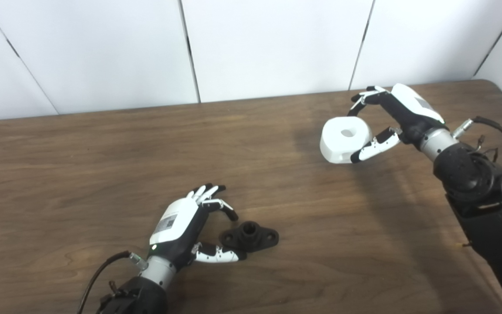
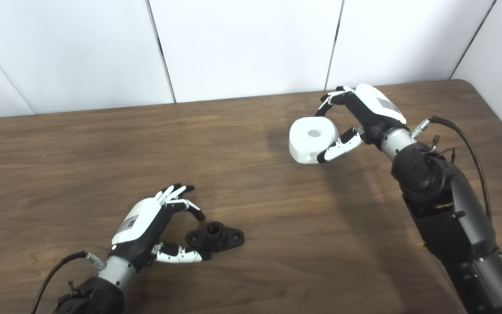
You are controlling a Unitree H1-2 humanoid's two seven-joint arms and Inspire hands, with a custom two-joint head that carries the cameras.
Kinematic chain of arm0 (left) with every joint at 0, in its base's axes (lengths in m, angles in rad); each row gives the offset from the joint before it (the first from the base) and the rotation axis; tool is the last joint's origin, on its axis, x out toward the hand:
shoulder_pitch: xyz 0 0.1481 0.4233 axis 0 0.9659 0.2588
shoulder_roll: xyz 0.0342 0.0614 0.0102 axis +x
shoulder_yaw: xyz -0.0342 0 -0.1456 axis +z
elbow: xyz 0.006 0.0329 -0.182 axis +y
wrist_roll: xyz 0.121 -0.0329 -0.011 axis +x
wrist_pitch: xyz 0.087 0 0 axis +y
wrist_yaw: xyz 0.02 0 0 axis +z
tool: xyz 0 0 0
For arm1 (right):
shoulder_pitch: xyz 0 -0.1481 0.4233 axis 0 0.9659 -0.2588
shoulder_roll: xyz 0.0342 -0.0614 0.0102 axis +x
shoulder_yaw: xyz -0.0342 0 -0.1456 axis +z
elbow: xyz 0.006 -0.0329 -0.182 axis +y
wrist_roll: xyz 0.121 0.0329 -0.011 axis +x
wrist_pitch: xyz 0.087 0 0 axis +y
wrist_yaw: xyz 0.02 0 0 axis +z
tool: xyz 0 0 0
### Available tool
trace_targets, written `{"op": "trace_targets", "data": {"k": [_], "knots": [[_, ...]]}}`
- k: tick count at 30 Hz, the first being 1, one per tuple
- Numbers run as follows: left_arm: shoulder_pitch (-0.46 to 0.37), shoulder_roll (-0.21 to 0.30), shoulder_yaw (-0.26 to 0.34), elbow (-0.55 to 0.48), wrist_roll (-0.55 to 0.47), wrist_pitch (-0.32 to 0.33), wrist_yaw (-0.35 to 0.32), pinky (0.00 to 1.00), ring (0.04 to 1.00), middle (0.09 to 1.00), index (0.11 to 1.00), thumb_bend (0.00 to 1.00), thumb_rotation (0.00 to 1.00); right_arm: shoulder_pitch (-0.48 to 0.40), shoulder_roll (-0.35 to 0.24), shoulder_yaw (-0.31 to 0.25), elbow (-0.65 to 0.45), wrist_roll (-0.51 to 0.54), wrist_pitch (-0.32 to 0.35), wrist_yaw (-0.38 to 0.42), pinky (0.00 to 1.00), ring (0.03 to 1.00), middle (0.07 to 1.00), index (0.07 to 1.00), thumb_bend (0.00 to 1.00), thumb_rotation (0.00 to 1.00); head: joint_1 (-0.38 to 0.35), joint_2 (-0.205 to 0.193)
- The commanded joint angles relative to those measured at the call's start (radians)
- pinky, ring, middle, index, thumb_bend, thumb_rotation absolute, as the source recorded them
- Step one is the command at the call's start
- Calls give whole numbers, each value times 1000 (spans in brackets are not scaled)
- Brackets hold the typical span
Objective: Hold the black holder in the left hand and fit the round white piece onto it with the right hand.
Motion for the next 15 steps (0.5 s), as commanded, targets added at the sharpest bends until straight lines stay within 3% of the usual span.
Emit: {"op": "trace_targets", "data": {"k": [1, 6, 7, 8, 11, 15], "knots": [[8, 13, -20, 19, 28, -22, -4, 1000, 1000, 940, 599, 917, 57, -49, -25, -16, -34, -5, -1, -6, 887, 953, 831, 484, 524, 135, -1, 2], [8, 17, -26, 28, 35, -31, 9, 1000, 1000, 928, 580, 910, 58, -55, -27, -16, -35, -5, 5, -1, 886, 950, 831, 484, 524, 136, -2, 5], [8, 18, -27, 29, 37, -33, 10, 1000, 1000, 925, 527, 682, 60, -56, -28, -16, -36, -6, 5, 0, 888, 951, 833, 484, 524, 137, -2, 5], [8, 17, -28, 30, 38, -34, 11, 1000, 1000, 923, 509, 605, 61, -57, -29, -16, -36, -5, 5, 1, 889, 951, 834, 484, 524, 137, -4, 7], [7, 15, -28, 36, 41, -38, 17, 1000, 1000, 902, 490, 533, 59, -58, -30, -18, -36, -3, 5, -1, 889, 949, 833, 484, 524, 137, -6, 9], [5, 18, -32, 45, 52, -42, 25, 1000, 1000, 871, 486, 525, 56, -59, -32, -19, -36, -4, 6, -2, 889, 946, 834, 484, 524, 137, -6, 10]]}}
